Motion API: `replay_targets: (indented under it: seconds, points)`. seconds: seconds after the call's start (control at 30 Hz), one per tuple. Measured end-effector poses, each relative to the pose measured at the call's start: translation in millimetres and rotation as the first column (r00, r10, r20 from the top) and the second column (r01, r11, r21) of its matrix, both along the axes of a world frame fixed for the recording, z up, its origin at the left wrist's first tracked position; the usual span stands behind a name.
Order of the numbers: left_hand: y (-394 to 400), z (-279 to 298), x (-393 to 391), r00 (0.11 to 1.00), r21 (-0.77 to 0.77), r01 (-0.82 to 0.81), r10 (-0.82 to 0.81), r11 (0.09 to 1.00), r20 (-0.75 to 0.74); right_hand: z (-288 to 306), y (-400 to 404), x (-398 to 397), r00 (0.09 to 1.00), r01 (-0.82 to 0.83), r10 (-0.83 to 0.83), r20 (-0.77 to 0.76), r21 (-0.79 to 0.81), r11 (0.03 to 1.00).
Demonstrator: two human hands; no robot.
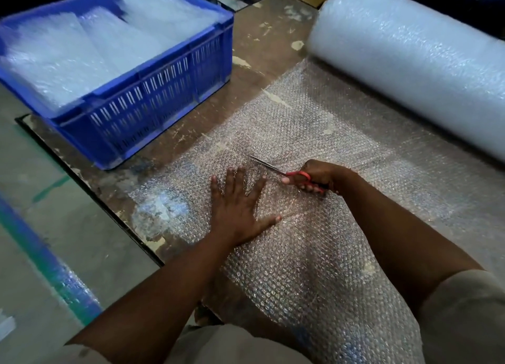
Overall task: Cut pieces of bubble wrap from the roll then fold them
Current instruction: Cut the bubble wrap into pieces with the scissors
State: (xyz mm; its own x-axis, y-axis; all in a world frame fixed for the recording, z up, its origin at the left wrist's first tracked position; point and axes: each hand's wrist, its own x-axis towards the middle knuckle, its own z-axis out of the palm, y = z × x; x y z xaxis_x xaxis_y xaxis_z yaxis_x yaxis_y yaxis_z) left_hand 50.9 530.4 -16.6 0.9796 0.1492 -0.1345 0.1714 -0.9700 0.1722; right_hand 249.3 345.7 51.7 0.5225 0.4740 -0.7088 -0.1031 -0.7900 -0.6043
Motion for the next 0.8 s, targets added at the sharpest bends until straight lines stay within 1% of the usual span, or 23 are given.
replay_targets:
  seconds: [0.33, 0.5, 0.7, 0.8]
  points:
    - [1.4, 0.9, 0.1, 1.000, -0.005, 0.002, -0.002, 1.000, -0.007, 2.6, 15.2, 7.5, 0.999, -0.032, 0.032, 0.002, -0.008, 0.999]
    - [1.4, 2.6, -1.3, 1.000, -0.011, 0.008, -0.008, 1.000, 0.004, 1.4, 30.5, 5.3, 1.000, 0.003, -0.003, -0.002, -0.018, 1.000]
    - [2.0, 1.0, -0.5, 1.000, -0.006, 0.001, -0.001, 1.000, 0.001, 2.6, 41.2, 8.5, 0.999, -0.031, 0.031, 0.009, -0.019, 0.999]
    - [2.2, 1.9, -0.2, 1.000, -0.004, 0.005, -0.006, 1.000, -0.016, 5.4, 45.5, 9.3, 1.000, -0.030, 0.030, -0.009, -0.005, 1.000]
